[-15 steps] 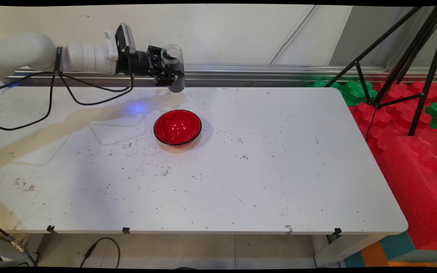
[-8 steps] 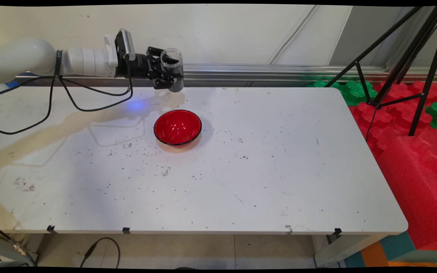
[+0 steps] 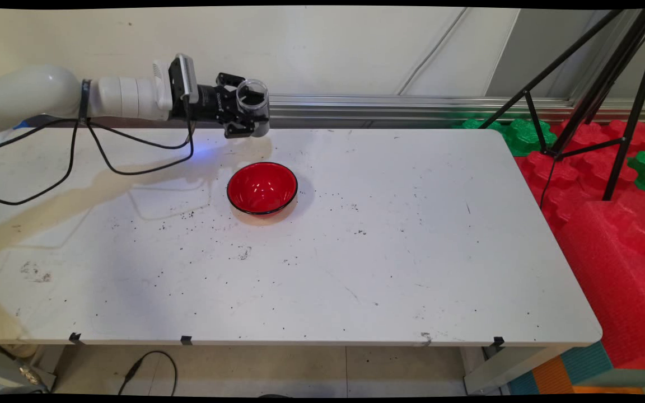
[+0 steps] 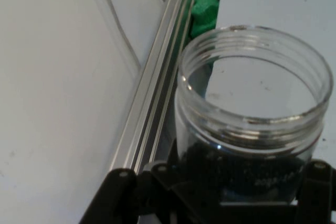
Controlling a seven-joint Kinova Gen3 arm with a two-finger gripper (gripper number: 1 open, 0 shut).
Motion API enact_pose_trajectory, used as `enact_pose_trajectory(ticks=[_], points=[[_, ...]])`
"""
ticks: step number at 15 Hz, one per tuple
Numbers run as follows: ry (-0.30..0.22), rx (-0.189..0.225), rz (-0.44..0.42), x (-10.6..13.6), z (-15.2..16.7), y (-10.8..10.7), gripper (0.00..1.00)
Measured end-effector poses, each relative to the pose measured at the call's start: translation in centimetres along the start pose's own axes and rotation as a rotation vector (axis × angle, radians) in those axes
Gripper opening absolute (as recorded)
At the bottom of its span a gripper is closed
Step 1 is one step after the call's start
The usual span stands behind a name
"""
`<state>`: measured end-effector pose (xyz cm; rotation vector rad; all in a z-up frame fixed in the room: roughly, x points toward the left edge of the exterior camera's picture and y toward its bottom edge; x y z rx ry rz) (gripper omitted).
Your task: Pour the black seasoning powder in the red bowl
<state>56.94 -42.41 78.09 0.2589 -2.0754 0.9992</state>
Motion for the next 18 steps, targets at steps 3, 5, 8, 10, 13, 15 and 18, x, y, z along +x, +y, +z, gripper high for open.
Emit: enact_pose_trajectory(ticks=[3, 5, 8, 10, 13, 15, 18], points=[[-0.002, -0.004, 0.047, -0.1, -0.1, 0.4, 0.00], [-0.004, -0.007, 0.083, -0.1, -0.2, 0.8, 0.00], [-0.007, -0.010, 0.165, -0.2, -0.4, 1.4, 0.00], [-0.009, -0.009, 0.207, -0.2, -0.5, 1.6, 0.00], [-0.014, -0.008, 0.275, -0.2, -0.6, 2.0, 0.00], [-0.018, -0.007, 0.318, -0.2, -0.6, 2.2, 0.00], [-0.022, -0.007, 0.373, -0.2, -0.7, 2.5, 0.00]])
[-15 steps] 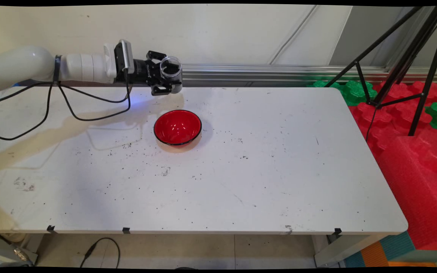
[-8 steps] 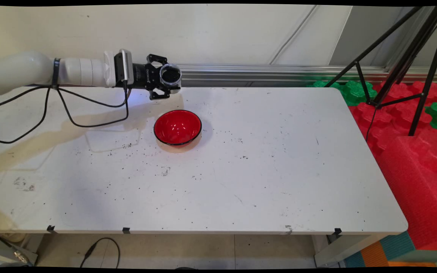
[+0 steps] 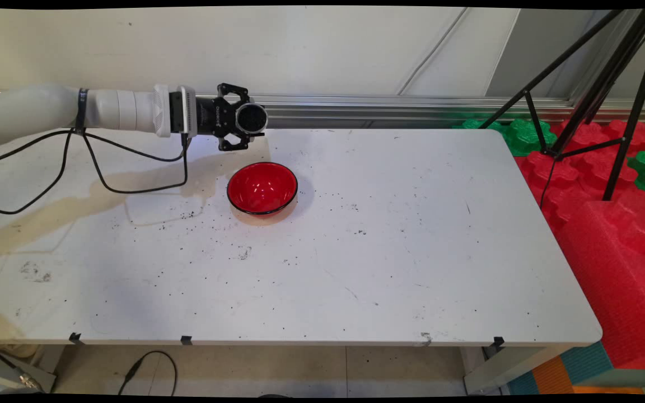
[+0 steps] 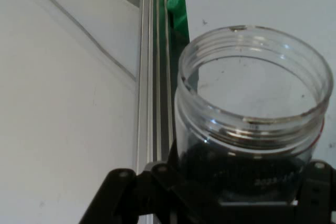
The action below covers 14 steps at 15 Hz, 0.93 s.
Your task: Pour the black seasoning powder in the red bowl
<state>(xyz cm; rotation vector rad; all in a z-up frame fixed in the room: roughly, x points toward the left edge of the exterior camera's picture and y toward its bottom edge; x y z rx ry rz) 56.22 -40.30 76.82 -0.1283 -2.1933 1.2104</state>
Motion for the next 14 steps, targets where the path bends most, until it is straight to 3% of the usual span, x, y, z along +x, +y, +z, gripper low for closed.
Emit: enact_pose_trajectory(ticks=[14], points=[[-0.016, -0.001, 0.254, 0.65, -0.10, 0.88, 0.00]])
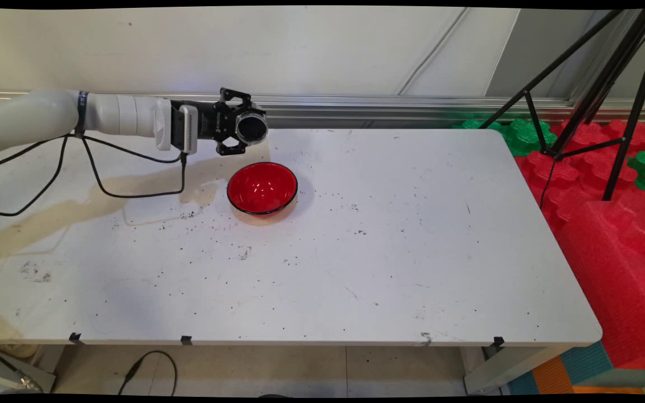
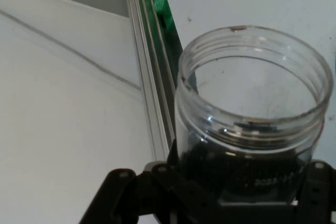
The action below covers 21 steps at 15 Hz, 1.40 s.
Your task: Pour the black seasoning powder in the red bowl
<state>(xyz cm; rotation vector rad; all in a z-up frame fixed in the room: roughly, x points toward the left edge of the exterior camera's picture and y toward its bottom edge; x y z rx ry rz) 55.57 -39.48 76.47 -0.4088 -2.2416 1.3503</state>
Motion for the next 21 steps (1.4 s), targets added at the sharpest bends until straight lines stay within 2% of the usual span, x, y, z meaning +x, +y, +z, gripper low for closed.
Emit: enact_pose_trajectory(ticks=[9, 21], points=[[-0.011, 0.017, 0.190, 0.48, -0.21, 0.00, 0.00], [-0.022, 0.036, 0.385, 0.82, -0.66, -0.14, 0.00]])
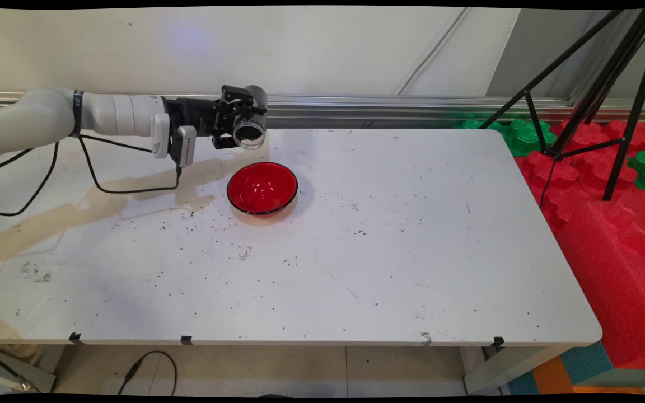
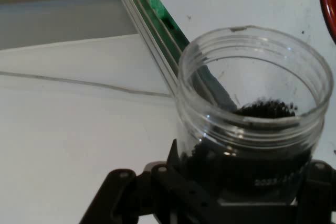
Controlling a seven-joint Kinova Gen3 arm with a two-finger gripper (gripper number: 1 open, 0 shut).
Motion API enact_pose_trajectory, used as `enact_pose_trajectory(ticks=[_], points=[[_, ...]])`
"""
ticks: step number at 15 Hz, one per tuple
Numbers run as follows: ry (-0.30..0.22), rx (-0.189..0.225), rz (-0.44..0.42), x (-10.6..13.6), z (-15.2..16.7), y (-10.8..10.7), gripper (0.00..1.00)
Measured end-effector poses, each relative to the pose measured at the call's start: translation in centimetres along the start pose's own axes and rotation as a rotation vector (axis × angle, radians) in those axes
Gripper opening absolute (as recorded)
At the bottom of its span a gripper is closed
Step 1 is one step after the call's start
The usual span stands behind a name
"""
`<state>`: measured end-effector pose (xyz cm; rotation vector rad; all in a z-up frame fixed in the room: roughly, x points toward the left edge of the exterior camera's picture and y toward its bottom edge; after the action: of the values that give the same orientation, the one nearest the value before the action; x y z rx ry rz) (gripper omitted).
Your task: Pour the black seasoning powder in the red bowl
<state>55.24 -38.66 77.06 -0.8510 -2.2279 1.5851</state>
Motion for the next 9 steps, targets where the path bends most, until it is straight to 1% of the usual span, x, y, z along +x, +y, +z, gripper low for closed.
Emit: enact_pose_trajectory(ticks=[9], points=[[0.004, 0.007, 0.124, 0.36, -0.11, -0.01, 0.00]])
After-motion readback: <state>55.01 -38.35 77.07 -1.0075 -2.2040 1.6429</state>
